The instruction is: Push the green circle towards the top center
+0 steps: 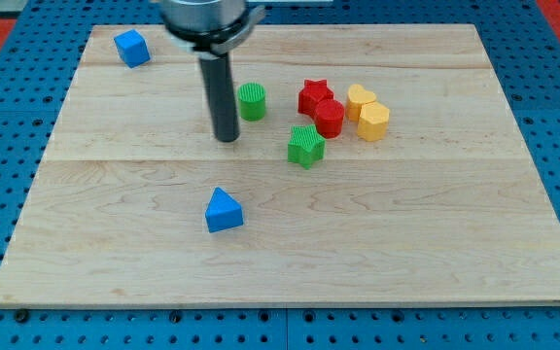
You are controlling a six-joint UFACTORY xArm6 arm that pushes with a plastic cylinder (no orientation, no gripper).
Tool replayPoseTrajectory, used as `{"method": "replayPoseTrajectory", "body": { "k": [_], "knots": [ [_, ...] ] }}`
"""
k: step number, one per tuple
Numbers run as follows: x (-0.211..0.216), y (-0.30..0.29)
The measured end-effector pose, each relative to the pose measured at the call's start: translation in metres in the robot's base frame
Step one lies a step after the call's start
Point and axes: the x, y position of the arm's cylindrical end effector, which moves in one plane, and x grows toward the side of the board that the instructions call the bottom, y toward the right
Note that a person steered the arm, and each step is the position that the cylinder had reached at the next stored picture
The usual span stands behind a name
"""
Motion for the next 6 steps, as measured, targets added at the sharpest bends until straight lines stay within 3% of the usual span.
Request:
{"method": "replayPoseTrajectory", "body": {
  "k": [4, 5, 6],
  "knots": [
    [-0.114, 0.061],
    [-0.083, 0.062],
    [-0.090, 0.002]
  ]
}}
